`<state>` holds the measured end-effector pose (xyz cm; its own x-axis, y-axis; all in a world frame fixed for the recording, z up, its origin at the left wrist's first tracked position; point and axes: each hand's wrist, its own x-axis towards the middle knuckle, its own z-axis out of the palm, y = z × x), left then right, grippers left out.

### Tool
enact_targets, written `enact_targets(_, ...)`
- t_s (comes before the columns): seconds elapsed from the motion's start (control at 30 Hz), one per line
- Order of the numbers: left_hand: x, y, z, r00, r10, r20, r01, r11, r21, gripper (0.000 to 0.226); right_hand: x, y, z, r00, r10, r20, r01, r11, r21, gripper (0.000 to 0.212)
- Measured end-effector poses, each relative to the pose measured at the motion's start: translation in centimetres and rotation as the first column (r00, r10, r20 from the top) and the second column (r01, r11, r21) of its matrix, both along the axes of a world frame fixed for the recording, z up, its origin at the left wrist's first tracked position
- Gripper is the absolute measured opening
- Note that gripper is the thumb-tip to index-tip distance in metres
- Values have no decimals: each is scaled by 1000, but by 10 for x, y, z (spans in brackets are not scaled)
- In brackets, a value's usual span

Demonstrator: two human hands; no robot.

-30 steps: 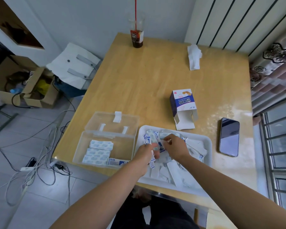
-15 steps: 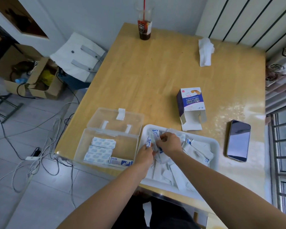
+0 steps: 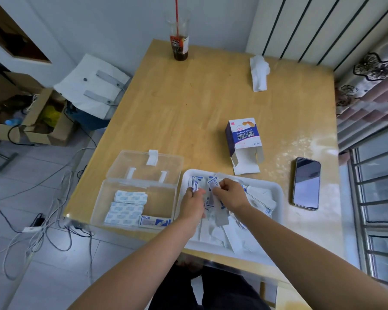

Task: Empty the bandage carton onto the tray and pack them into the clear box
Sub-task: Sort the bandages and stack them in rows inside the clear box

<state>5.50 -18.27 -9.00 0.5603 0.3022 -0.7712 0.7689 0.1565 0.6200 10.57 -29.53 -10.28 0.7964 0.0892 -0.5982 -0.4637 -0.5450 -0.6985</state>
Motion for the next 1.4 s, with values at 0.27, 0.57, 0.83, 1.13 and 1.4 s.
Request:
enact_targets(0.27,-1,-5,1,999,-25,-44,23,998,-61,14,-10,-32,12,968,-154,-198,209,931,298,18)
enact_targets(0.57,-5,-28,4,996,-79,52,88,976,-201,26,-23,-36,20,960,-118,-255,226,863,452,8)
enact_targets(0.83,-5,-21,13,997,13,82,12,957,-291,21,-18,-48,16,937,-236,-258,318,882,349,13)
enact_targets(1.13,-4,-15,8,998,53,40,-36,943,-331,22,-15,-56,10,964,-264,-29,266,954,139,5)
enact_targets(1.4,1,-15,12,997,56,-50,-70,928,-365,17,-12,-51,32,939,-342,-29,336,899,282,23)
